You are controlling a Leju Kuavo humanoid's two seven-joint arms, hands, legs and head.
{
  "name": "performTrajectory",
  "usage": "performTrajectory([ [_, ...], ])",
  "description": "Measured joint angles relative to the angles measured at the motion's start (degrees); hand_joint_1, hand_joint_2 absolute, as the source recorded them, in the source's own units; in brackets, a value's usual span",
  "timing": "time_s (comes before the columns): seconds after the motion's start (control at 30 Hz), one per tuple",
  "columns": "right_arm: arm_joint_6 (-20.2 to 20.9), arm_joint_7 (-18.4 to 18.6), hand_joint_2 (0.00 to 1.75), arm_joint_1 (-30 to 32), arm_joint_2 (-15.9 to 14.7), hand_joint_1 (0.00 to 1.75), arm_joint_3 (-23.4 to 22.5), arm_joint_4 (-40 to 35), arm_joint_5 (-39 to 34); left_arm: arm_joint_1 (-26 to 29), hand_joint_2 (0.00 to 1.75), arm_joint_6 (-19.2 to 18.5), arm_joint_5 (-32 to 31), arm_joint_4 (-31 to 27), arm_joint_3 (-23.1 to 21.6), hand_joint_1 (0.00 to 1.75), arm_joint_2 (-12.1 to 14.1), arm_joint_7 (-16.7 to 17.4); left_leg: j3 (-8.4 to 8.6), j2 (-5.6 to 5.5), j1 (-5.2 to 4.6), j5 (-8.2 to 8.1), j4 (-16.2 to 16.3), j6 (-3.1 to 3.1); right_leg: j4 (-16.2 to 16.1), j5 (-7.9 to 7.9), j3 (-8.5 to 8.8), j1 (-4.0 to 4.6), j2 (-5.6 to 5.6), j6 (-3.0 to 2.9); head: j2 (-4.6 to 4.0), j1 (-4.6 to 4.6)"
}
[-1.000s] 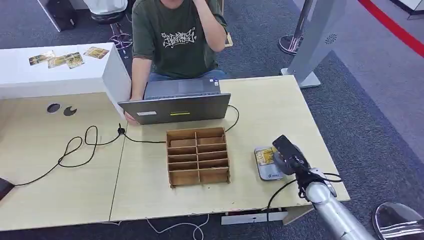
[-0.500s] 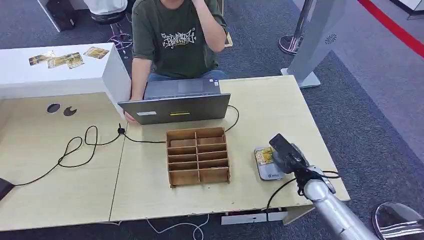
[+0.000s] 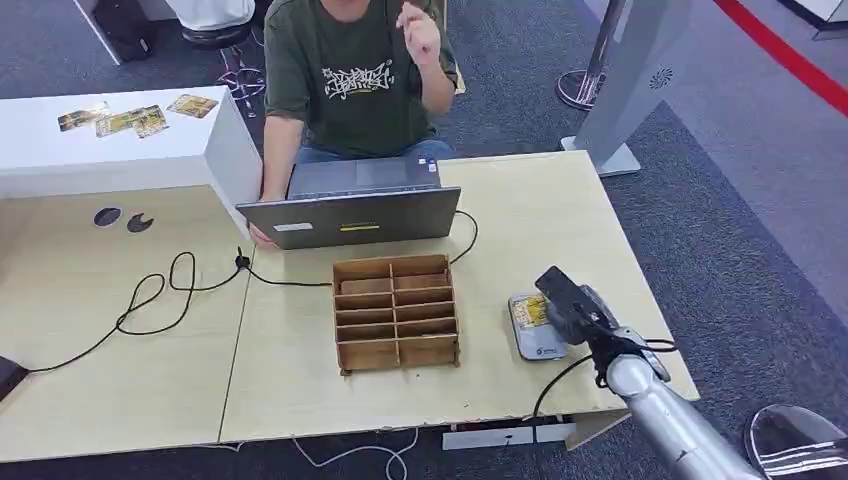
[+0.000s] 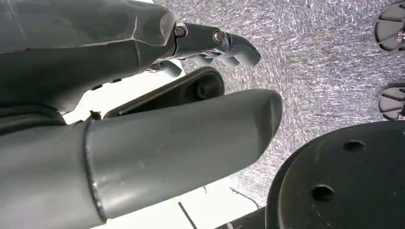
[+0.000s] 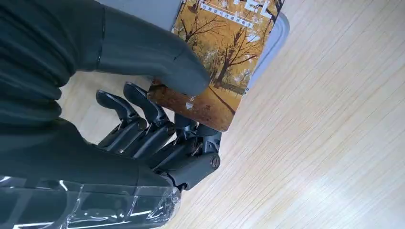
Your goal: Pass the card to the sensor for recognition and then transmit it.
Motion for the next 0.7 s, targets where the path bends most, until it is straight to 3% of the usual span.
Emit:
performTrajectory([
  [0.33,0.1,-0.5,1.75,-1.0,-0.1,1.75,1.0,1.1,0.0,0.0,0.00,0.1,-0.2,-0.1,0.1,0.00,0.0,0.1,0.05,0.00,0.00,0.00,0.0,0.00,0.0,0.00,0.06,0.00,0.00,0.00,0.00,-0.02],
  [0.57,-11.1,-4.6,1.75,1.5,1.7,1.75,-0.9,-2.2,-0.8,0.0,0.00,0.2,0.1,-0.1,0.1,0.00,-0.2,-0.2,0.03,-0.02,0.00,0.00,0.0,0.00,0.0,0.00,0.05,0.00,-0.02,0.00,0.00,-0.02],
  [0.7,-14.0,-6.0,1.75,3.7,3.3,1.75,-3.2,-5.9,-0.9,0.0,0.00,0.2,0.1,-0.1,0.2,0.00,-0.6,-0.4,0.01,-0.02,0.00,0.00,0.0,0.00,0.0,-0.01,0.03,0.00,-0.02,0.00,0.00,0.00],
])
